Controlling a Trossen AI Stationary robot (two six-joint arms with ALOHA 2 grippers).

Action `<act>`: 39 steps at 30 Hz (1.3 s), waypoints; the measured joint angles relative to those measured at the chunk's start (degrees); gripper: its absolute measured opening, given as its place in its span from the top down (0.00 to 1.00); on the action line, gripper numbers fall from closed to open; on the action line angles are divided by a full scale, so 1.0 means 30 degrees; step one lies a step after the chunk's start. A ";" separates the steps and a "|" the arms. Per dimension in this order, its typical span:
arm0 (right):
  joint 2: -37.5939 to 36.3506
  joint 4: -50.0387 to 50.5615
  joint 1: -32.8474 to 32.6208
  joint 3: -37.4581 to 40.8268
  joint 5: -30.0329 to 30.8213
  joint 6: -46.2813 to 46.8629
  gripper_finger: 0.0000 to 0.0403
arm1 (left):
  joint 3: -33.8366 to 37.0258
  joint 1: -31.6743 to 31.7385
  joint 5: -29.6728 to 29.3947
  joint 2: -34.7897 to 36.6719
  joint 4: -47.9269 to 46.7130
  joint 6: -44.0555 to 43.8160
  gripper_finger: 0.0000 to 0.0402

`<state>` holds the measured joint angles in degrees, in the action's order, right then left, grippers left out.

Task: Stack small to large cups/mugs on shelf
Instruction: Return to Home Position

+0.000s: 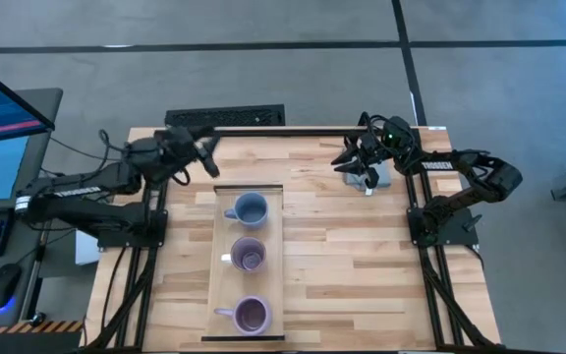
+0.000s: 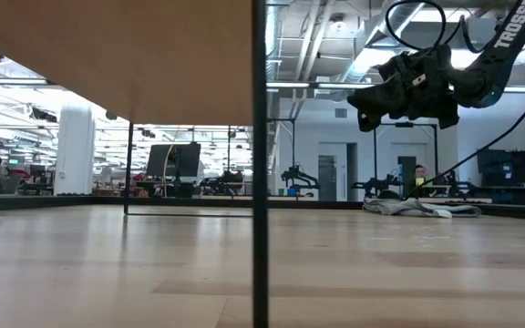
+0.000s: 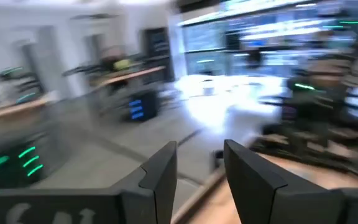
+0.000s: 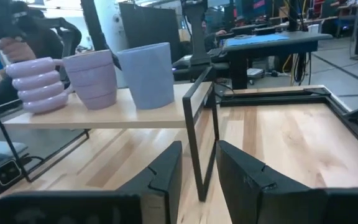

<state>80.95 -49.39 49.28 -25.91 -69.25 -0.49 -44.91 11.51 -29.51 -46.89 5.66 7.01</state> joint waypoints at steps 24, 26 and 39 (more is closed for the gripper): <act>0.0000 0.0600 0.1909 -0.0007 -0.2171 0.0150 0.70 | 0.5161 0.3227 0.1463 0.0590 0.2536 0.0614 0.70; 0.0000 0.0600 0.1907 -0.0001 -0.2171 0.0064 0.70 | 0.5161 0.4139 0.5917 0.0341 0.3054 0.0859 0.70; 0.0000 0.0891 0.2084 -0.0007 -0.2473 -0.0477 0.70 | 0.7480 0.7865 0.3623 0.3882 0.3626 -0.0538 0.70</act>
<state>80.95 -46.72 55.53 -25.93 -76.67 -1.92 -22.47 35.10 -18.64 -35.25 16.54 5.39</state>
